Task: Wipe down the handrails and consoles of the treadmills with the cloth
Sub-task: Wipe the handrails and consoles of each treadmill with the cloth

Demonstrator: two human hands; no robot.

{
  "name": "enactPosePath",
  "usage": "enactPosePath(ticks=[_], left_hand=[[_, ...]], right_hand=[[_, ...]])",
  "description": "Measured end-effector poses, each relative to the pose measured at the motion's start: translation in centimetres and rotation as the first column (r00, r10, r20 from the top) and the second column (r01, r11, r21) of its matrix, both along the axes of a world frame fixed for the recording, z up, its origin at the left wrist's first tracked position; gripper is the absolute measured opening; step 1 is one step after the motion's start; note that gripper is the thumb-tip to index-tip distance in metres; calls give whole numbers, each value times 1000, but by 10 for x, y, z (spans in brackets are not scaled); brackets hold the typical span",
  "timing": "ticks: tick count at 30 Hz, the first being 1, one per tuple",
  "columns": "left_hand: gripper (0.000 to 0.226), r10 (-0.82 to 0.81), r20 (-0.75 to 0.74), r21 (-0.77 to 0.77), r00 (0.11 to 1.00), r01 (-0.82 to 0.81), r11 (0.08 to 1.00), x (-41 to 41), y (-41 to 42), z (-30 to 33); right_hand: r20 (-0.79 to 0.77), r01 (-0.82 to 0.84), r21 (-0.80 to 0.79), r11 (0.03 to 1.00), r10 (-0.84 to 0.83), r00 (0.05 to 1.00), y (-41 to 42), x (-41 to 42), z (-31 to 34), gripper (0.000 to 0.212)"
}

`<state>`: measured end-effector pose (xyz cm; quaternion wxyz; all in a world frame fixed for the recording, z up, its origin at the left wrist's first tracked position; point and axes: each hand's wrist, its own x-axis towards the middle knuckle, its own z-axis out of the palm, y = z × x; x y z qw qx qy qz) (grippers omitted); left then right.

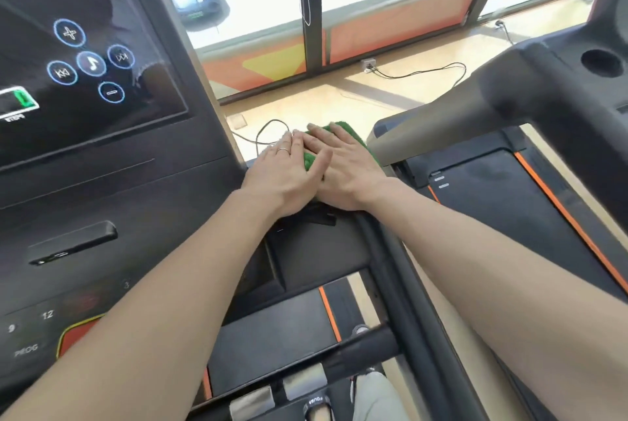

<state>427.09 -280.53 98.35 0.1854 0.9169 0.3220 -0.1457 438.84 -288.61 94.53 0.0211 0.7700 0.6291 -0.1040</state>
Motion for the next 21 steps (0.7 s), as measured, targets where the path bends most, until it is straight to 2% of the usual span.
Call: enactPosePath(ticks=[2, 4, 6, 8, 10, 12, 13, 16, 19, 21], left_hand=[[80, -26, 48, -29, 999, 27, 999, 5, -1, -4], [77, -118, 153, -84, 981, 131, 988, 3, -19, -11], [74, -202, 262, -156, 944, 247, 956, -7, -43, -18], [65, -189, 307, -129, 933, 237, 963, -18, -50, -23], [61, -124, 262, -23, 957, 134, 991, -24, -43, -30], [61, -124, 181, 83, 976, 110, 990, -25, -40, -34], [60, -124, 181, 88, 976, 109, 990, -23, -41, -38], [60, -84, 291, -26, 953, 96, 995, -22, -38, -41], [56, 111, 460, -260, 881, 14, 966, -24, -27, -42], [52, 150, 491, -262, 858, -19, 965, -22, -30, -41]], right_hand=[[-67, 91, 71, 993, -86, 994, -8, -1, -2, 77], [-214, 183, 163, 969, -146, 966, -34, -8, -7, 73], [-475, 363, 217, 906, -227, 850, -83, -26, -15, 74], [-611, 486, 231, 843, -263, 746, -137, -54, -19, 74], [-563, 482, 229, 846, -289, 774, -176, -82, -24, 74], [-447, 454, 219, 863, -325, 834, -192, -96, -25, 75], [-427, 450, 214, 867, -331, 842, -192, -95, -25, 75], [-492, 467, 203, 860, -323, 809, -162, -74, -20, 72], [-602, 553, 159, 818, -363, 711, -105, -41, -21, 68], [-678, 590, 113, 800, -372, 634, -65, -16, -14, 64]])
